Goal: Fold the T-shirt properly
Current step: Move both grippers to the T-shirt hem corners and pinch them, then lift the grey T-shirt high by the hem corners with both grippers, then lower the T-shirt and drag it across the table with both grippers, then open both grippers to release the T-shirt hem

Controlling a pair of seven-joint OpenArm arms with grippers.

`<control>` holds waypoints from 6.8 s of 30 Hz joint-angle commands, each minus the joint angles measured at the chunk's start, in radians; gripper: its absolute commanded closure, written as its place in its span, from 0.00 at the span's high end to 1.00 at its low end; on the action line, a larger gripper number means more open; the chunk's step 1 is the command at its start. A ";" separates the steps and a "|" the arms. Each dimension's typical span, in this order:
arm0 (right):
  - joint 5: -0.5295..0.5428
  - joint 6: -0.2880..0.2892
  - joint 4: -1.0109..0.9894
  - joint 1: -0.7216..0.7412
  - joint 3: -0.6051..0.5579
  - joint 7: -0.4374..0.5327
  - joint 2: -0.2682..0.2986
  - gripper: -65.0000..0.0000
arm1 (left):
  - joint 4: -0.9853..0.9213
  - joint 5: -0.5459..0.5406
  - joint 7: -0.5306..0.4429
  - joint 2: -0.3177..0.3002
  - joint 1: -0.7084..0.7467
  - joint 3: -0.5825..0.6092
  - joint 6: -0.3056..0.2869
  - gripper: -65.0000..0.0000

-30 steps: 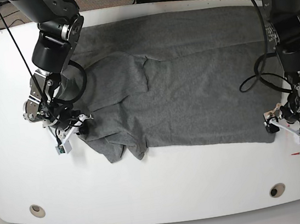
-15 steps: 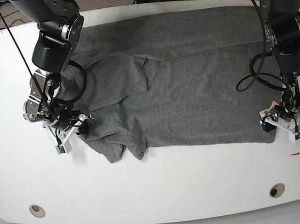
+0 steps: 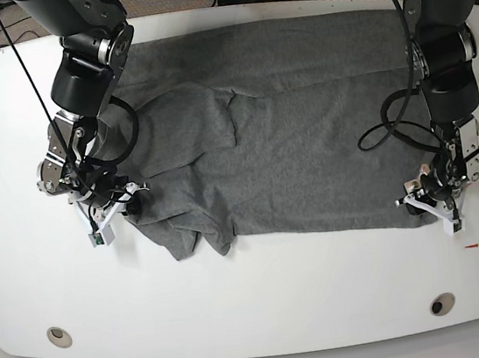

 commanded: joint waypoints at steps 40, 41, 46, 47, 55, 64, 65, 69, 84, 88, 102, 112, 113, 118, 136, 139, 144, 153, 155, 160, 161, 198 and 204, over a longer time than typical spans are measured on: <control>0.006 0.001 0.415 0.116 -0.186 -0.244 0.144 0.00 | 0.947 -0.137 0.312 0.011 0.087 -0.059 0.000 0.00; 0.006 0.001 0.417 0.132 -0.199 -0.252 0.155 0.00 | 0.967 -0.137 0.316 0.019 0.083 -0.062 0.000 0.00; 0.006 0.001 0.411 0.228 -0.249 -0.269 0.212 0.00 | 1.058 -0.132 0.323 0.027 0.070 -0.076 0.030 0.00; 0.006 0.001 0.409 0.254 -0.262 -0.269 0.225 0.00 | 1.076 -0.134 0.323 0.027 0.066 -0.079 0.041 0.00; 0.010 0.001 0.409 0.452 -0.392 -0.275 0.319 0.00 | 1.205 -0.132 0.323 0.022 -0.066 -0.082 0.090 0.00; 0.013 0.001 0.369 0.768 -0.538 -0.321 0.402 0.00 | 1.191 -0.136 0.339 -0.024 -0.359 -0.076 0.092 0.00; 0.013 0.001 0.360 0.802 -0.552 -0.327 0.411 0.00 | 1.184 -0.136 0.343 -0.024 -0.387 -0.076 0.090 0.00; 0.013 0.001 0.337 0.920 -0.569 -0.372 0.423 0.00 | 1.173 -0.137 0.412 -0.026 -0.477 -0.076 0.089 0.00; 0.013 0.001 0.500 0.791 -0.555 -0.449 0.472 0.00 | 1.266 -0.137 0.443 -0.024 -0.367 -0.077 0.089 0.00; 0.013 0.001 0.601 0.623 -0.460 -0.470 0.468 0.00 | 1.306 -0.137 0.444 -0.024 -0.284 -0.080 0.067 0.00; 0.013 0.001 0.847 0.038 -0.179 -0.472 0.313 0.00 | 1.444 -0.143 0.444 -0.019 0.184 -0.119 0.009 0.00; 0.013 0.001 0.909 -0.198 -0.107 -0.468 0.193 0.00 | 1.444 -0.303 0.444 -0.009 0.506 -0.242 0.009 0.00; 0.013 0.001 0.911 -0.211 -0.101 -0.468 0.186 0.00 | 1.444 -0.310 0.444 -0.009 0.528 -0.251 0.009 0.00; 0.013 0.001 0.916 -0.270 -0.082 -0.468 0.158 0.00 | 1.444 -0.335 0.444 -0.010 0.650 -0.281 0.009 0.00; 0.012 0.001 0.929 -0.488 -0.070 -0.426 0.107 0.00 | 1.443 -0.327 0.441 -0.067 0.919 -0.294 0.009 0.00; 0.009 0.001 0.929 -0.505 -0.071 -0.398 0.101 0.00 | 1.441 -0.326 0.441 -0.067 0.913 -0.311 0.009 0.00; 0.007 0.001 0.926 -0.504 -0.071 -0.389 0.101 0.00 | 1.409 -0.326 0.441 -0.067 0.873 -0.312 0.009 0.00; 0.012 0.001 0.919 -0.456 -0.076 -0.370 0.098 0.00 | 1.234 -0.326 0.441 -0.079 0.733 -0.312 0.009 0.00; 0.009 0.001 0.897 -0.435 -0.078 -0.370 0.098 0.00 | 1.185 -0.326 0.441 -0.082 0.702 -0.308 0.009 0.00; 0.007 0.001 0.831 -0.376 -0.078 -0.367 0.098 0.00 | 1.104 -0.326 0.440 -0.101 0.643 -0.274 0.009 0.00; 0.007 0.001 0.816 -0.367 -0.078 -0.364 0.098 0.01 | 1.090 -0.326 0.440 -0.101 0.633 -0.266 0.009 0.00; 0.012 0.001 0.705 -0.320 -0.071 -0.267 0.100 0.96 | 1.000 -0.152 0.446 -0.099 0.483 -0.162 0.009 0.67; 0.013 0.001 0.833 -0.346 -0.070 -0.333 0.095 0.97 | 1.105 -0.152 0.451 -0.099 0.495 -0.163 0.009 0.67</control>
